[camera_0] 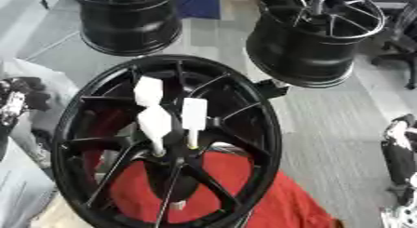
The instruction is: Pull the pin out of the wheel hub.
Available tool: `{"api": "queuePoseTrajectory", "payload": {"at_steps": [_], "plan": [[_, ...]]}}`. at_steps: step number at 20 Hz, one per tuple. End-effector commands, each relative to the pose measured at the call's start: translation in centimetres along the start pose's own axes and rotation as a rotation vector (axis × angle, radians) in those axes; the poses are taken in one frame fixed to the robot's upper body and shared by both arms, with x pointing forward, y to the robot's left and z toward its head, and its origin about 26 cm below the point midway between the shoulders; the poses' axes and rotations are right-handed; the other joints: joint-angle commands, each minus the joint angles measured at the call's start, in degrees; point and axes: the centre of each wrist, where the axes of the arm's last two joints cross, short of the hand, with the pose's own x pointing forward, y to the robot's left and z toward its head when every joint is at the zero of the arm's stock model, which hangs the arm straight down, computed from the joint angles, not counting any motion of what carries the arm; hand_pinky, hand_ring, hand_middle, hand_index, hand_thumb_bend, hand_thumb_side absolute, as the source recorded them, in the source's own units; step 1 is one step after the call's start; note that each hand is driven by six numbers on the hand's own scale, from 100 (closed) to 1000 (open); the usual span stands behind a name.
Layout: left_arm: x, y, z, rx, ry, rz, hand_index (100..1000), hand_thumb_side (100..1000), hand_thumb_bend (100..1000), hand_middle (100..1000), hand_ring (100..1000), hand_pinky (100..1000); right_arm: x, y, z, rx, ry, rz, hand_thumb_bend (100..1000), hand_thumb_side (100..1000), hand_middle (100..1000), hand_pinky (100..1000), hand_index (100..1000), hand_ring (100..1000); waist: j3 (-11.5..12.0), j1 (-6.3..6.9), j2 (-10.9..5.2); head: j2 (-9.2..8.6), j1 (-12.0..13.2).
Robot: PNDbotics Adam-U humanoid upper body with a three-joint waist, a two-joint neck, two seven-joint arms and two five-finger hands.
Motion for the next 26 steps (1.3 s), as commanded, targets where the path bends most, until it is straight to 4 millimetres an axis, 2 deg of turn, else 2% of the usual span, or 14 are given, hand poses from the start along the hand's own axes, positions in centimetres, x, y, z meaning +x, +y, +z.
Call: {"api": "queuePoseTrajectory", "payload": {"at_steps": [1,6,9,10,11,16,19,22,26], "plan": [[1.7,1.2,-0.6,-0.025,-0.069,-0.052,726,579,100,634,661,637,0.5,-0.2,-0.2,0.001,-0.018,-0.012,100,426,635,641,822,592,-0.05,0.34,-0.6,-0.15,0.22],[4.5,3.3,-1.5,-0.128,-0.218,-0.154,747,474,100,648,674,642,0.5,-0.3,-0.3,0.005,-0.024,-0.003,100,427,635,641,821,592,-0.22,0.74,-0.91,-0.15,0.22],[7.3,4.8,-2.5,-0.251,-0.351,-0.252,777,346,100,665,688,648,0.4,-0.4,-0.4,0.009,-0.028,0.003,100,429,635,641,821,593,-0.48,1.17,-1.21,-0.15,0.25],[8.2,5.2,-2.9,-0.299,-0.396,-0.288,780,331,100,668,689,650,0.4,-0.4,-0.4,0.01,-0.029,0.005,100,429,635,641,821,593,-0.55,1.31,-1.32,-0.15,0.27],[9.1,5.5,-3.3,-0.346,-0.436,-0.321,794,270,100,683,702,658,0.4,-0.4,-0.4,0.012,-0.03,0.007,100,430,635,641,821,593,-0.65,1.46,-1.43,-0.15,0.33],[13.9,6.3,-5.9,-0.634,-0.636,-0.563,820,244,100,721,725,693,0.4,-0.5,-0.4,0.029,-0.035,0.015,100,430,635,641,821,593,-1.3,2.05,-1.98,-0.15,0.27],[15.9,6.1,-7.5,-0.803,-0.7,-0.731,839,251,100,750,747,718,0.3,-0.6,-0.4,0.041,-0.038,0.02,100,429,635,641,822,593,-1.99,2.28,-2.18,-0.15,0.25],[16.6,5.2,-9.2,-0.982,-0.723,-0.894,863,269,100,784,767,741,0.3,-0.6,-0.3,0.052,-0.039,0.023,100,428,635,641,822,592,-2.65,2.47,-2.37,-0.15,0.31],[16.1,3.1,-11.7,-1.148,-0.736,-1.037,872,279,100,794,756,754,0.2,-0.7,-0.2,0.061,-0.037,0.025,100,426,634,641,822,592,-3.11,2.59,-2.46,-0.15,-0.09]]}}
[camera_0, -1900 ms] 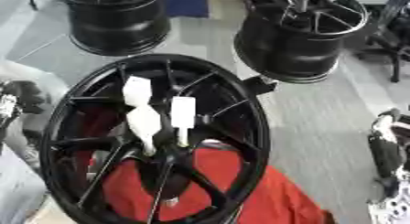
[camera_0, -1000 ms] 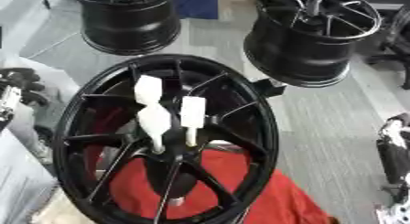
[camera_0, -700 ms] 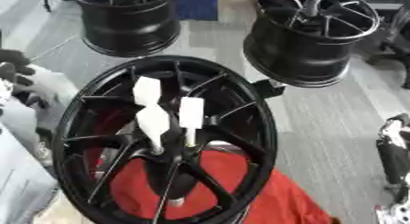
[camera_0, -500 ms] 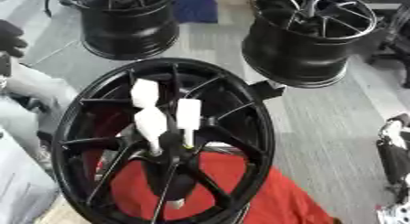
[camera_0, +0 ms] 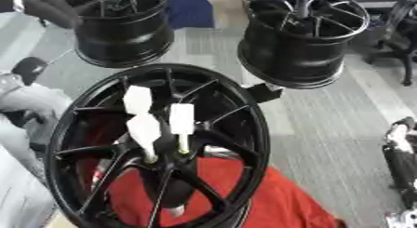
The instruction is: Pull the pin out of the wheel hub.
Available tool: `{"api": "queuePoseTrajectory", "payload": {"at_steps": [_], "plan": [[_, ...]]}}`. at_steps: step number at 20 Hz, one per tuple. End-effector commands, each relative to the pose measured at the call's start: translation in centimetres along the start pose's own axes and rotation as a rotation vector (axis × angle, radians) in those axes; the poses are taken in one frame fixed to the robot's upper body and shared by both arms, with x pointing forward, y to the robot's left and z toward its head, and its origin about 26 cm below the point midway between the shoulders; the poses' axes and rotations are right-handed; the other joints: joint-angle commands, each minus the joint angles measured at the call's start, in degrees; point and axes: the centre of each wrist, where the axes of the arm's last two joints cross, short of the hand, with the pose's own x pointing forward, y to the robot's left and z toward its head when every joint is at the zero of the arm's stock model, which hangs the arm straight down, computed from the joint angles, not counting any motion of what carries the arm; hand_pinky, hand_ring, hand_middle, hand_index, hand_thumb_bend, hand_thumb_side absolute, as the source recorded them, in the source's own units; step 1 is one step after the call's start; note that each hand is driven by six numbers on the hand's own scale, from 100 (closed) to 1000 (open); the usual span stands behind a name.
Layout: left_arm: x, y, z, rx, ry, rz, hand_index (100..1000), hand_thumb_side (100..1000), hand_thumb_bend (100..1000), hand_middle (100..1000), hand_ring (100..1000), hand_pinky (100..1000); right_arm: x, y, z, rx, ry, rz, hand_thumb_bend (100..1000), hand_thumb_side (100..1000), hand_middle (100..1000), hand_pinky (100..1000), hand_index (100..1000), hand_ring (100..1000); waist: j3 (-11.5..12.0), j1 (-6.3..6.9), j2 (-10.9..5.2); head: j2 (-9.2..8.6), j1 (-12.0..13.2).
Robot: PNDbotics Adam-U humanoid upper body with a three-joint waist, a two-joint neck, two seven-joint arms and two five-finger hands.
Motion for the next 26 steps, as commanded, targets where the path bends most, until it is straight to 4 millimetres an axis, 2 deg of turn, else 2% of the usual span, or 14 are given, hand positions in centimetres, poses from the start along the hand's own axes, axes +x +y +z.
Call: {"api": "queuePoseTrajectory", "payload": {"at_steps": [1,4,8,11,12,18,21,22,26], "plan": [[-1.3,-0.2,-1.4,-0.266,-0.102,-0.136,875,282,100,791,749,756,0.4,-0.3,-0.2,0.009,-0.024,-0.005,100,426,634,641,822,592,-0.15,0.18,-0.49,-0.15,-0.44],[-2.9,-1.0,-3.4,-0.356,-0.108,-0.163,868,265,100,776,729,758,0.4,-0.3,-0.1,0.01,-0.017,-0.004,100,421,634,641,822,592,-0.12,0.08,-0.57,-0.15,-0.79],[-4.8,-2.3,-5.4,-0.418,-0.105,-0.179,870,297,105,778,721,757,0.3,-0.3,0.0,0.011,-0.015,-0.006,100,425,634,641,822,592,0.03,-0.01,-0.7,-0.15,-1.11],[-5.8,-3.4,-6.7,-0.456,-0.112,-0.192,878,303,141,790,727,760,0.3,-0.3,0.1,0.015,-0.012,-0.008,100,424,634,641,822,592,0.05,-0.04,-0.74,-0.15,-1.35],[-6.1,-3.7,-7.0,-0.473,-0.116,-0.203,888,315,203,803,736,765,0.3,-0.2,0.1,0.016,-0.012,-0.008,100,425,634,641,822,592,-0.01,-0.05,-0.74,-0.15,-1.4],[-6.8,-5.6,-8.1,-0.59,-0.126,-0.269,890,354,320,821,748,772,0.4,-0.2,0.1,0.015,-0.012,-0.008,100,424,634,641,822,592,-0.19,-0.1,-0.66,-0.15,-1.63],[-6.9,-6.1,-8.3,-0.618,-0.115,-0.278,889,379,326,820,747,771,0.4,-0.2,0.1,0.017,-0.011,-0.009,100,424,634,641,822,592,-0.21,-0.14,-0.65,-0.15,-1.72],[-7.0,-6.3,-8.4,-0.625,-0.113,-0.276,889,424,321,818,746,768,0.4,-0.2,0.1,0.017,-0.011,-0.009,100,424,634,641,822,592,-0.24,-0.15,-0.65,-0.15,-1.72],[-7.3,-6.9,-8.5,-0.643,-0.108,-0.265,882,477,319,807,736,762,0.4,-0.2,0.1,0.017,-0.01,-0.01,100,424,634,641,822,592,-0.33,-0.16,-0.63,-0.15,-1.71]]}}
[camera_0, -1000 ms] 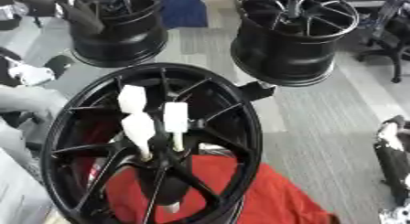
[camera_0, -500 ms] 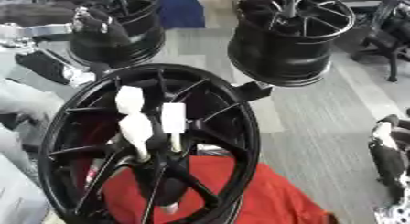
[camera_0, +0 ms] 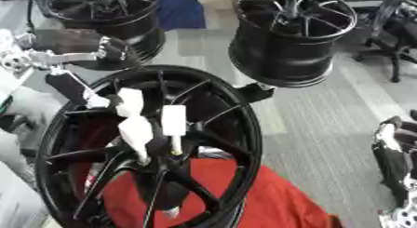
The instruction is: Pull the pin out of the wheel hub.
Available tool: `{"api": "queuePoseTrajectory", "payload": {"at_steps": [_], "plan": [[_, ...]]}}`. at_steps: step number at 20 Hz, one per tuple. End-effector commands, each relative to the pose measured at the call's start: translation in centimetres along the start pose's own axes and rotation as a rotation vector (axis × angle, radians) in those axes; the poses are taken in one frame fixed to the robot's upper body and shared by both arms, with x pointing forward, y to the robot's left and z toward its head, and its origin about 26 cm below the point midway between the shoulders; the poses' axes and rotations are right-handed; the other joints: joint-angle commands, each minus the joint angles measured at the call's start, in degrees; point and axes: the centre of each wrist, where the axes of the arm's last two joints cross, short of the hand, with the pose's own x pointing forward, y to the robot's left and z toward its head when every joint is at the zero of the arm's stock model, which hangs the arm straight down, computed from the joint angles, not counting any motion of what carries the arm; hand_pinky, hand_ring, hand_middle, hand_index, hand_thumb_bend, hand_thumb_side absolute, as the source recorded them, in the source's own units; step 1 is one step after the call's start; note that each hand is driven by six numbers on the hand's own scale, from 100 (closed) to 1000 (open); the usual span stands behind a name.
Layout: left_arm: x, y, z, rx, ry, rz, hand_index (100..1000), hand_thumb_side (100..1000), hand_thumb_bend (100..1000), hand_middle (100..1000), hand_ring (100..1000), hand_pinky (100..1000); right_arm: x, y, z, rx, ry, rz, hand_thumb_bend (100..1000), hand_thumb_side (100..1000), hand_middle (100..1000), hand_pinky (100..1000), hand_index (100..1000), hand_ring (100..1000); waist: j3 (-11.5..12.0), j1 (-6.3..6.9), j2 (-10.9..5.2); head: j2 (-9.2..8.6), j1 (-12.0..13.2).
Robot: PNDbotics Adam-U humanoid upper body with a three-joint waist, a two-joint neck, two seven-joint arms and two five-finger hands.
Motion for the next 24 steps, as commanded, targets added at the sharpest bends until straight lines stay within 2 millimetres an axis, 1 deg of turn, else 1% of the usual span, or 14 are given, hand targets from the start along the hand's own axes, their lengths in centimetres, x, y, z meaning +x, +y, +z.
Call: {"api": "queuePoseTrajectory", "payload": {"at_steps": [1,7,9,10,12,16,20,22,24], "plan": [[-0.2,1.1,0.2,-0.348,-0.243,-0.268,882,479,320,807,736,762,0.6,-0.1,-0.2,0.003,-0.02,-0.014,100,424,634,641,822,592,-0.12,0.08,-0.45,-0.15,-0.06],[-0.1,0.5,-0.3,-0.391,-0.234,-0.278,869,503,336,780,710,751,0.6,-0.1,-0.2,0.003,-0.02,-0.015,100,424,634,641,822,592,-0.29,0.17,-0.44,-0.15,-0.09],[-0.1,0.2,-0.4,-0.403,-0.232,-0.281,862,487,325,768,698,746,0.6,-0.1,-0.3,0.003,-0.02,-0.015,100,425,634,640,822,592,-0.34,0.18,-0.43,-0.15,-0.06],[-0.1,0.1,-0.5,-0.406,-0.232,-0.28,855,478,302,761,691,741,0.6,-0.1,-0.3,0.002,-0.02,-0.016,100,424,634,640,822,592,-0.36,0.18,-0.42,-0.15,-0.05],[-0.1,0.0,-0.6,-0.411,-0.229,-0.278,848,491,296,751,681,735,0.6,-0.1,-0.3,0.002,-0.019,-0.015,100,424,634,640,822,592,-0.39,0.17,-0.42,-0.15,-0.08],[0.0,-0.4,-1.1,-0.424,-0.235,-0.278,822,486,290,726,657,727,0.6,-0.1,-0.3,0.003,-0.019,-0.016,100,424,634,640,822,592,-0.45,0.19,-0.38,-0.15,-0.04],[0.1,-1.0,-1.3,-0.445,-0.236,-0.278,802,516,288,689,624,712,0.6,-0.1,-0.3,0.003,-0.019,-0.016,100,424,634,640,822,592,-0.5,0.22,-0.37,-0.15,-0.06],[0.1,-1.3,-1.4,-0.457,-0.237,-0.278,784,508,284,651,596,693,0.6,-0.1,-0.3,0.003,-0.019,-0.016,100,423,634,640,822,592,-0.51,0.22,-0.37,-0.15,-0.05],[0.2,-1.4,-1.5,-0.465,-0.238,-0.279,778,503,284,640,588,687,0.6,-0.1,-0.3,0.003,-0.018,-0.015,100,423,634,640,822,592,-0.5,0.21,-0.37,-0.15,-0.04]]}}
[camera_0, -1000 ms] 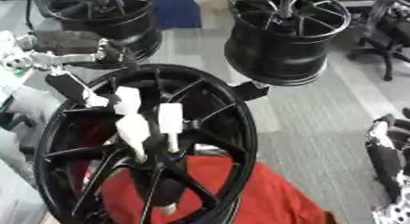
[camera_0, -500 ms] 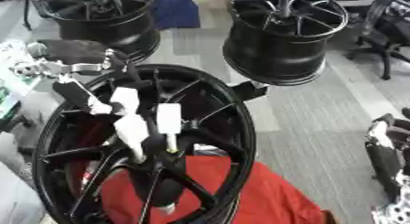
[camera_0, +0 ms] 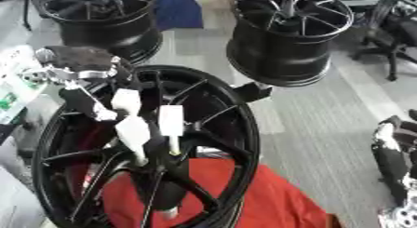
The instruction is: Pull the pin out of the wheel hub.
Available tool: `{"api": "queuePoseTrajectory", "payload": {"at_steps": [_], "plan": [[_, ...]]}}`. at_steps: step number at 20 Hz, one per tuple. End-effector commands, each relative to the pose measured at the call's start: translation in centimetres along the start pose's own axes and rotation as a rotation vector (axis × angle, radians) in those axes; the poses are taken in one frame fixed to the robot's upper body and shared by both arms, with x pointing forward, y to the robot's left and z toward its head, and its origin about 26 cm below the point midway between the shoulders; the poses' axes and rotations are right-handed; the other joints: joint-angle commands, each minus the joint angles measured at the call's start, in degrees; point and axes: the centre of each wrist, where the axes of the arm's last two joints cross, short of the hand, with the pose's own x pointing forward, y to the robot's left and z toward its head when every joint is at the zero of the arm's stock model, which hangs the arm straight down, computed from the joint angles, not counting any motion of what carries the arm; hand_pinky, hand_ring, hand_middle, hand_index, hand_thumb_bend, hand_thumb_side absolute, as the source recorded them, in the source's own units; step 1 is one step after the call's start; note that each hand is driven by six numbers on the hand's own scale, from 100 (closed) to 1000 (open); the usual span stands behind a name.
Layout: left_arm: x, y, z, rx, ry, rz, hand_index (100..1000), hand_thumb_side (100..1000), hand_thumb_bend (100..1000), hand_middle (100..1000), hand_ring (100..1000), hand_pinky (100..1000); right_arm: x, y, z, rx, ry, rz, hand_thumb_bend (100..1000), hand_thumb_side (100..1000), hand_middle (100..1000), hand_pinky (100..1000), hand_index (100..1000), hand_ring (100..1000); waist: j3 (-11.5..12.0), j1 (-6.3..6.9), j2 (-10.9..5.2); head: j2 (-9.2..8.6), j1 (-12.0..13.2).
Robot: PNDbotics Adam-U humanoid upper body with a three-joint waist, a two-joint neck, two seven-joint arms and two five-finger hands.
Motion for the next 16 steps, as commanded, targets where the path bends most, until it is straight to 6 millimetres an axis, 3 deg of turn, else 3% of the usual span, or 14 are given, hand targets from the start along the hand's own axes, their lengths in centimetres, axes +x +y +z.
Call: {"api": "queuePoseTrajectory", "payload": {"at_steps": [1,11,16], "plan": [[-0.2,0.5,0.3,-0.352,-0.248,-0.254,758,509,277,613,566,665,0.6,-0.1,-0.3,0.0,-0.021,-0.016,100,424,635,640,822,592,-0.04,0.14,-0.46,-0.15,0.03],[-0.2,0.4,0.3,-0.346,-0.253,-0.243,648,307,144,467,452,556,0.6,-0.1,-0.3,0.001,-0.021,-0.014,100,424,635,640,822,592,-0.01,0.1,-0.5,-0.15,0.02],[-0.4,1.4,1.1,-0.282,-0.267,-0.223,622,292,100,441,435,545,0.6,-0.1,-0.3,0.0,-0.019,-0.013,100,424,635,640,822,592,0.01,0.1,-0.55,-0.15,-0.03]]}}
